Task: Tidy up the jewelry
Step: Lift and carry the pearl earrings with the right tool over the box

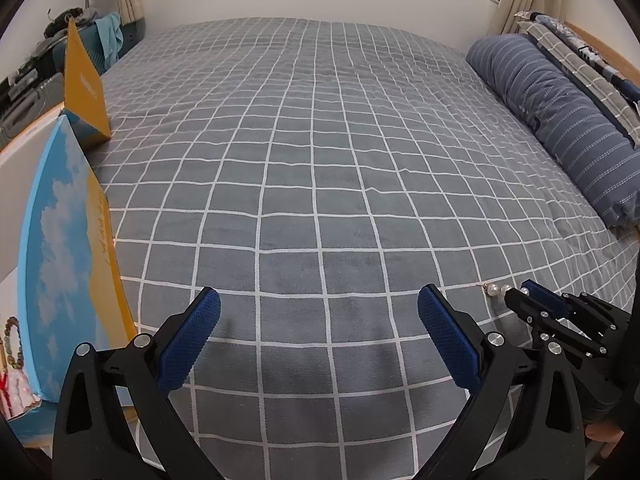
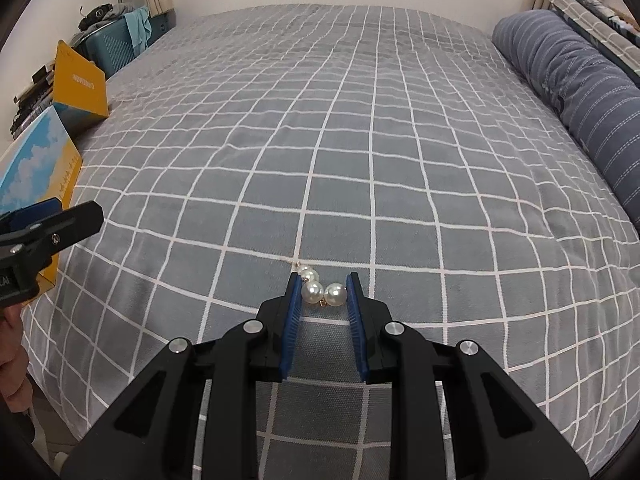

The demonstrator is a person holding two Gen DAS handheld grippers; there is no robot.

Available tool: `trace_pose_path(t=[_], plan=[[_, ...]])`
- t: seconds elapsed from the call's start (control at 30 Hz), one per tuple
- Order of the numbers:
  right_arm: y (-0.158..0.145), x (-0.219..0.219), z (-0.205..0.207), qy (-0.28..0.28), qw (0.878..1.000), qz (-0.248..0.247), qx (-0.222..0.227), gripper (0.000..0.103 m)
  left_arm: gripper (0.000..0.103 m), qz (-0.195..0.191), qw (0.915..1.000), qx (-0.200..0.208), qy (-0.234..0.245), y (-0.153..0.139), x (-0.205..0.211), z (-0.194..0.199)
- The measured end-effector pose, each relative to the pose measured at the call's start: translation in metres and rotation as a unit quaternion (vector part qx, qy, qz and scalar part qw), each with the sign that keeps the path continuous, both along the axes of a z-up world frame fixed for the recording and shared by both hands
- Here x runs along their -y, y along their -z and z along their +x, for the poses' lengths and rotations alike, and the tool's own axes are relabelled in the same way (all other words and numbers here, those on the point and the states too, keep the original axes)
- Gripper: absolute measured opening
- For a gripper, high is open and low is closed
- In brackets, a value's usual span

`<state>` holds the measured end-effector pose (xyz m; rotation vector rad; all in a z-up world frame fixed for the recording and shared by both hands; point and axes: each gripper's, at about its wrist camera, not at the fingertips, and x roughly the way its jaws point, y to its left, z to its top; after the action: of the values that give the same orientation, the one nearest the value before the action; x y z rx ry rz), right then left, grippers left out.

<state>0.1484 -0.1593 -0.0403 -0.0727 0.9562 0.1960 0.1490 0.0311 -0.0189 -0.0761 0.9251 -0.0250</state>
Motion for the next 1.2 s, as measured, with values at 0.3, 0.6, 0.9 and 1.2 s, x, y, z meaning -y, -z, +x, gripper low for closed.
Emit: trace_pose_path(t=[0.3,0.6,0.9,1.2], plan=[[-0.015,0.001,0.0,0.002,1.0,0.005,0.013,0.022,0.097,-0.005,1.0,0.005,0.001,-0.01,-0.001,-0.002],[-0.034,0.002,0.002,0.005,0.999,0.015,0.028,0.022,0.097,-0.013,0.9996,0.023,0.003,-0.032,0.0,-0.006],[-0.067,-0.006,0.011,0.002,0.999,0.028,0.042,0.022,0.097,-0.007,0.9995,0.026,-0.014,-0.057,-0.002,-0.006],[-0.107,-0.036,0.019,-0.019,0.997,0.032,0.062,0.022,0.097,-0.007,0.9984,0.046,-0.033,-0.092,-0.018,-0.012]])
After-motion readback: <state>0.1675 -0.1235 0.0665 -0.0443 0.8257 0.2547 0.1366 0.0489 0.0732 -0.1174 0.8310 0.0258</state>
